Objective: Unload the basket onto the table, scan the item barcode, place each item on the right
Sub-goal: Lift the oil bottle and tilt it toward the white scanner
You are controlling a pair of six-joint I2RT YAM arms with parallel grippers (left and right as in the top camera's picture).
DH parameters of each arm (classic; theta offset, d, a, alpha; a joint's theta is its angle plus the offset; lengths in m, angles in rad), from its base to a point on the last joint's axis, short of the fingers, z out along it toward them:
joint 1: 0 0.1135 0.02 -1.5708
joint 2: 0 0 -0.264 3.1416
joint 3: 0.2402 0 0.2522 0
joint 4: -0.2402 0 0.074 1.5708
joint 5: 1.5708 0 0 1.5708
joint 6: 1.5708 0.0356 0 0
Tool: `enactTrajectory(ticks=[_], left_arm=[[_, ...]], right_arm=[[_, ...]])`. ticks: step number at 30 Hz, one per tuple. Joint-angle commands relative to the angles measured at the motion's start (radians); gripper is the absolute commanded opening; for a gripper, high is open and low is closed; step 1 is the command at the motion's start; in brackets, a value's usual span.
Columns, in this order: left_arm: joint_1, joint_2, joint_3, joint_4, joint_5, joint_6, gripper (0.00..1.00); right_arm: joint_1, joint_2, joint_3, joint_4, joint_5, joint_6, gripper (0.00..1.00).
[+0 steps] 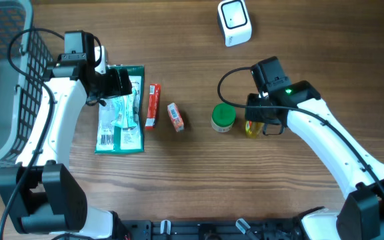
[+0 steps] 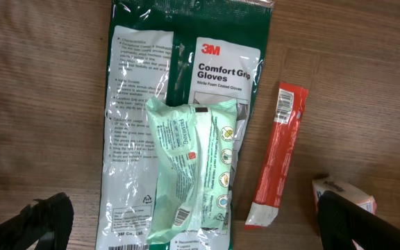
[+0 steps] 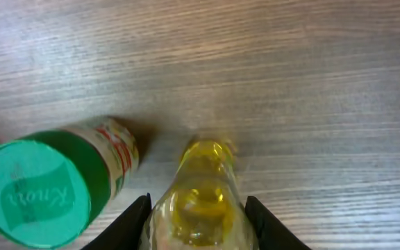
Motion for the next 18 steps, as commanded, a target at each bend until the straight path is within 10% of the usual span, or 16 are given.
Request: enactTrajectory(ticks=[1, 9, 18], left_arm=[[0.005, -0.013, 0.01, -0.001, -0.006, 0.001, 1.0], [0.005, -0.013, 0.01, -0.001, -0.006, 0.001, 1.0], [0.005, -0.013, 0.01, -0.001, -0.006, 0.001, 1.0]], right_arm=[[-0.038, -0.044, 0.1, -0.051, -0.018, -0.049, 0.36], [-0.307, -0.214, 0.136, -0.126, -0.917, -0.39, 0.35], [-0.304, -0.21, 0.063, -0.157, -1.079, -0.417, 0.32]])
